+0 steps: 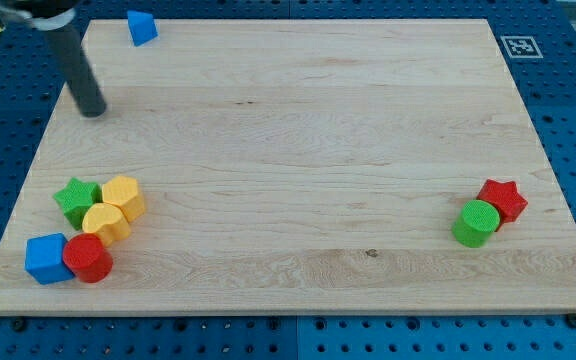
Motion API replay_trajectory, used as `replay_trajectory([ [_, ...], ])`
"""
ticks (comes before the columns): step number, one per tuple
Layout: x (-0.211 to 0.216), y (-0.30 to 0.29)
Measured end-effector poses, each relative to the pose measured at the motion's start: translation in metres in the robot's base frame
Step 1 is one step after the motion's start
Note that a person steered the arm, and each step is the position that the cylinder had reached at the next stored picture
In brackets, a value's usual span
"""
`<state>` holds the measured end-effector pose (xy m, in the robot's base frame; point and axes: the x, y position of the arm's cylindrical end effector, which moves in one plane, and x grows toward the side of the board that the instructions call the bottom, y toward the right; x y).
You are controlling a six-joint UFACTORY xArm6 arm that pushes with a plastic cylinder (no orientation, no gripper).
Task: Move the cube along with the red circle towards the bottom center
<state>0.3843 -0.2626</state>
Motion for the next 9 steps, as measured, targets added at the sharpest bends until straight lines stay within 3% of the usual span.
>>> replay_trajectory([
  [3,0.163,-0.027],
  [4,0.166,-0.027],
  [6,0.213,-0.014],
  [8,0.208,0.067],
  [9,0.207,0.058],
])
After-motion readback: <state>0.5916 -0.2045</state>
